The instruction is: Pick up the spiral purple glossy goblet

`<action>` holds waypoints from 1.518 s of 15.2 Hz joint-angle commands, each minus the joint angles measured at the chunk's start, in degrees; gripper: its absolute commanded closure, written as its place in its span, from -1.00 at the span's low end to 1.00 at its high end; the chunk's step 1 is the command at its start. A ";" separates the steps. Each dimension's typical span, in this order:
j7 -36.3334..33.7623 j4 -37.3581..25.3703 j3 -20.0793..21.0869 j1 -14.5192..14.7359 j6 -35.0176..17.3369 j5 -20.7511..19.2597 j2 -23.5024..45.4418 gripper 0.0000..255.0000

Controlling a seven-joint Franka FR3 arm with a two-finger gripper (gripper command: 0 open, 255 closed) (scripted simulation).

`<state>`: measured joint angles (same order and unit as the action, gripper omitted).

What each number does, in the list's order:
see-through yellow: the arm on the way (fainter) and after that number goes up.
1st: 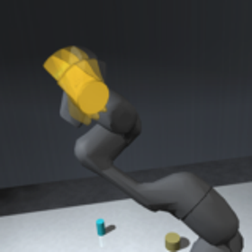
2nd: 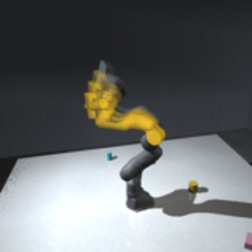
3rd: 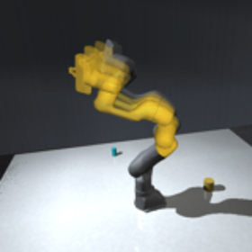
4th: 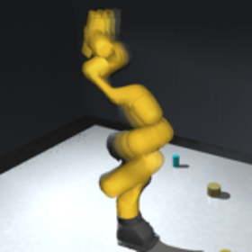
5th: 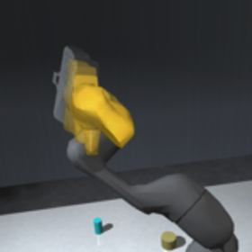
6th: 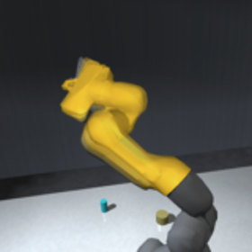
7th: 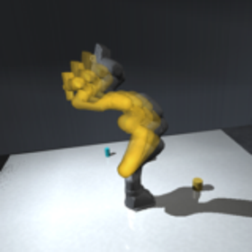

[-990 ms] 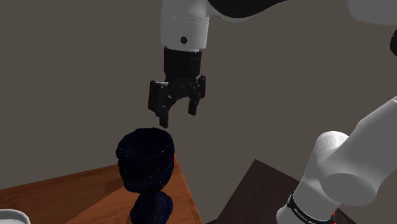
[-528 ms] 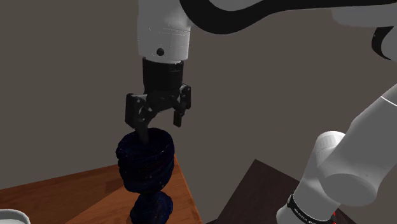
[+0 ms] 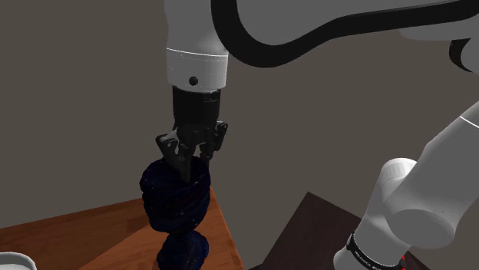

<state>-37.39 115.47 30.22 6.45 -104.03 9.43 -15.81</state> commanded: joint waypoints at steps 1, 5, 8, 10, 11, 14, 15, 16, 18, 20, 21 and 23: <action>0.00 0.14 0.04 0.02 -0.06 0.03 0.03 1.00; 0.02 0.13 0.02 0.02 -0.03 0.03 0.01 1.00; 0.00 -0.75 -0.05 -0.05 0.71 -0.08 0.17 1.00; -0.09 -2.34 -0.16 -0.12 2.24 -0.19 0.23 1.00; -0.14 -3.15 -0.22 -0.16 3.00 -0.25 0.28 1.00; -0.31 -5.66 -0.35 -0.27 5.30 -0.45 0.51 1.00; -0.38 -6.52 -0.38 -0.31 6.07 -0.52 0.61 1.00; -0.45 -7.40 -0.41 -0.35 6.83 -0.60 0.73 1.00; -0.61 -9.20 -0.45 -0.43 8.37 -0.77 1.02 1.00; -0.79 -11.06 -0.47 -0.51 9.91 -0.96 1.36 1.00; -0.89 -12.02 -0.48 -0.54 10.69 -1.06 1.56 1.00; -1.01 -13.13 -0.47 -0.59 11.58 -1.19 1.80 1.00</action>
<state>-38.22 103.07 29.66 5.86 -92.86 8.35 -14.24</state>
